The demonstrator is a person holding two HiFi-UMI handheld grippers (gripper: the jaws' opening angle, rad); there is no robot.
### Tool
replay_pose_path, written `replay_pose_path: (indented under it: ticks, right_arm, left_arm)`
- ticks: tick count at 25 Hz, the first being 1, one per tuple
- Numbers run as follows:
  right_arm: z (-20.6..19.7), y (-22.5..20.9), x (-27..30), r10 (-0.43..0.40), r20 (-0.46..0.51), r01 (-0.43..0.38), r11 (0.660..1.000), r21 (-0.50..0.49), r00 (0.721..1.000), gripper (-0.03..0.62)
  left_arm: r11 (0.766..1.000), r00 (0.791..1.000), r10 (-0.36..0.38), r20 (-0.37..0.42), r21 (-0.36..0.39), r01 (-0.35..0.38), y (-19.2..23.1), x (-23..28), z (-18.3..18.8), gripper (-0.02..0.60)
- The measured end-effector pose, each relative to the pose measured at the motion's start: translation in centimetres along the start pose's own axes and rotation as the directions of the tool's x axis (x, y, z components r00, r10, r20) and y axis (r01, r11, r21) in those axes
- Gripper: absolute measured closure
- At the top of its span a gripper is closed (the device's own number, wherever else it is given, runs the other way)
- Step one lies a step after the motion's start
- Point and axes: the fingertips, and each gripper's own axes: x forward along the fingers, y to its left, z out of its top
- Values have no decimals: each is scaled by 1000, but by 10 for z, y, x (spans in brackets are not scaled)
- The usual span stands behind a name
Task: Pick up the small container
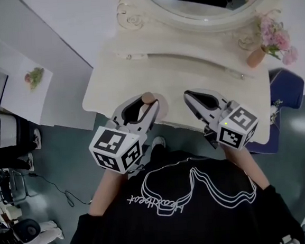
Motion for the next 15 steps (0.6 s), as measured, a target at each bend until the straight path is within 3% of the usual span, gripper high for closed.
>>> replay_pose_path:
  ticks: [15]
  right_arm:
    - [0, 2, 4, -26, -11, 26, 1000, 8, 1000, 588]
  left_arm:
    - [1000, 1000, -26, -3, 5, 26, 4, 0, 5, 445]
